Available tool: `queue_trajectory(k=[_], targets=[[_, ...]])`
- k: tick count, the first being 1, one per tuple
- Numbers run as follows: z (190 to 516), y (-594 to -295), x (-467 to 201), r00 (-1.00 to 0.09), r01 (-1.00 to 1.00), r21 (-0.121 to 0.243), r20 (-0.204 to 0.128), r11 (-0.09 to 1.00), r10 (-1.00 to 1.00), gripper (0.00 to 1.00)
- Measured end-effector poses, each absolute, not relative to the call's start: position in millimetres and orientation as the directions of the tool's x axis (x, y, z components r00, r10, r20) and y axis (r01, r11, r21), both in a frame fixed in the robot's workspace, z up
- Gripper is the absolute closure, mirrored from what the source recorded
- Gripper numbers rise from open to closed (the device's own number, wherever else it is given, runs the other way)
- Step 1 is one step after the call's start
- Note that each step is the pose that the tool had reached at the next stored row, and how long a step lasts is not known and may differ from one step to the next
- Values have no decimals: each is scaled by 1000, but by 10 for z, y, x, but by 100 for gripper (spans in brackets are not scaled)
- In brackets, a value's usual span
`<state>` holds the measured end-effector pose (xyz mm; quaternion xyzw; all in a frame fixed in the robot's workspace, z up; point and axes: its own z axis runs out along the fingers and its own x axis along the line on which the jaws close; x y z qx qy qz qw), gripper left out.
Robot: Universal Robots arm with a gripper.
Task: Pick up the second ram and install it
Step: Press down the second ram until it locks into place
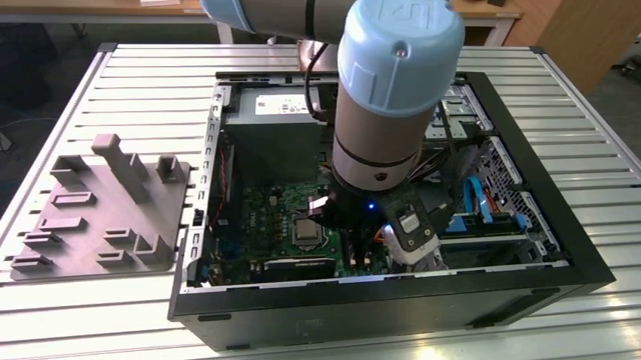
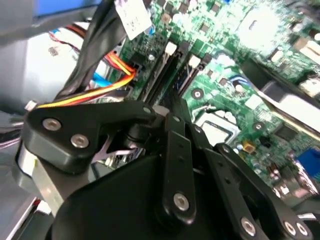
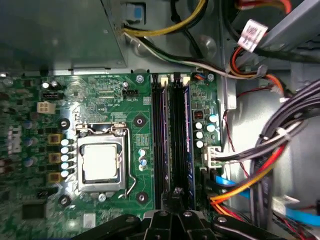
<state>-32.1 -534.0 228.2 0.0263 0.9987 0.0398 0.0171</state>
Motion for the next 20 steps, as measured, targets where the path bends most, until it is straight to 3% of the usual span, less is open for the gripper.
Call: queue_trajectory(k=[8, 14, 20], targets=[[2609, -5340, -321, -998, 51, 80, -32, 995, 54, 90], [2611, -5323, -320, -998, 51, 81, -32, 995, 54, 90], [2608, -5089, -321, -998, 51, 81, -32, 995, 54, 90]])
